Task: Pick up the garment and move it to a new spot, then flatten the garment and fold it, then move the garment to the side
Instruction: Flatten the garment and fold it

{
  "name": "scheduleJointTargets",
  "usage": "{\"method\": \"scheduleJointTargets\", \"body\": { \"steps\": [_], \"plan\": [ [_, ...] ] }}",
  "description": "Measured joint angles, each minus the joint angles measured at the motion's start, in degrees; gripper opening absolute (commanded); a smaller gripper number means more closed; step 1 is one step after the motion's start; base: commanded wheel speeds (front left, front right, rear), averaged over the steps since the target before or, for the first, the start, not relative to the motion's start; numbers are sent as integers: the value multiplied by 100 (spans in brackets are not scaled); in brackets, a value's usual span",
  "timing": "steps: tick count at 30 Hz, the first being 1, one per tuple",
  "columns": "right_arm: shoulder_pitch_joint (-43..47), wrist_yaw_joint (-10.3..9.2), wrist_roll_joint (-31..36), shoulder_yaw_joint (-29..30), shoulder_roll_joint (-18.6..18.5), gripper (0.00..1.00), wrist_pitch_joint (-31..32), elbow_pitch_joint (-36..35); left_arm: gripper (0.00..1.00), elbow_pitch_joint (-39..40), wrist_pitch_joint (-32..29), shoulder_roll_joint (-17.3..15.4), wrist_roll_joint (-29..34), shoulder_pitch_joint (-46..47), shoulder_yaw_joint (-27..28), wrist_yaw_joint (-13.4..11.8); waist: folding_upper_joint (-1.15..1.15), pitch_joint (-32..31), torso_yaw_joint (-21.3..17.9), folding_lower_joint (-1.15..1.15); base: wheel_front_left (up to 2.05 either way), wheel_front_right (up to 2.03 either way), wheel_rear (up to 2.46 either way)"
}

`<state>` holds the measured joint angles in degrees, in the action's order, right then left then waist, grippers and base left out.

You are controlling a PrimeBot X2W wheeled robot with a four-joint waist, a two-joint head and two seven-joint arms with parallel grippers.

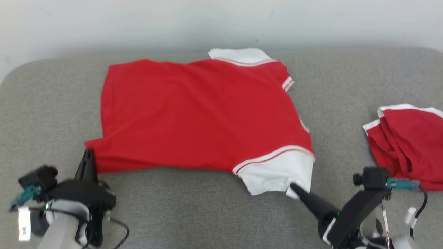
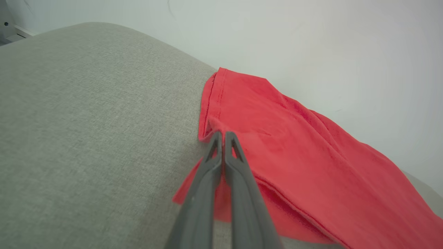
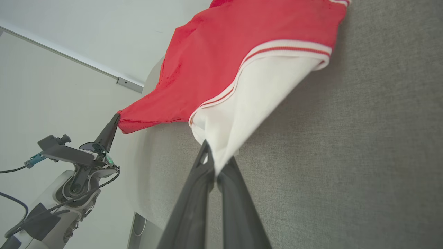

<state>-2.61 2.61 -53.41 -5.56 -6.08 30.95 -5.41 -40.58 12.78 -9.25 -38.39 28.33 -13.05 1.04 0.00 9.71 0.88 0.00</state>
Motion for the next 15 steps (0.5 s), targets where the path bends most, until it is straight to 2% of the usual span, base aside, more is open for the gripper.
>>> {"method": "scheduleJointTargets", "body": {
  "steps": [5, 9, 15],
  "plan": [
    [503, 42, -112, -35, -42, 0, 186, -98, 0, -82, 46, -76, 67, -434, 3, 8, 0, -312, 130, 0, 0, 0, 0],
    [864, 33, -205, -46, -58, 0, 293, -201, 0, -120, 88, -104, 80, -657, -45, 156, 0, -563, 231, -1, 0, 0, 0],
    [1253, -67, -205, -186, -77, 0, 490, -285, 0, -187, 93, -142, 89, -1002, -52, 233, -1, -895, 331, -1, 0, 0, 0]
  ]
}}
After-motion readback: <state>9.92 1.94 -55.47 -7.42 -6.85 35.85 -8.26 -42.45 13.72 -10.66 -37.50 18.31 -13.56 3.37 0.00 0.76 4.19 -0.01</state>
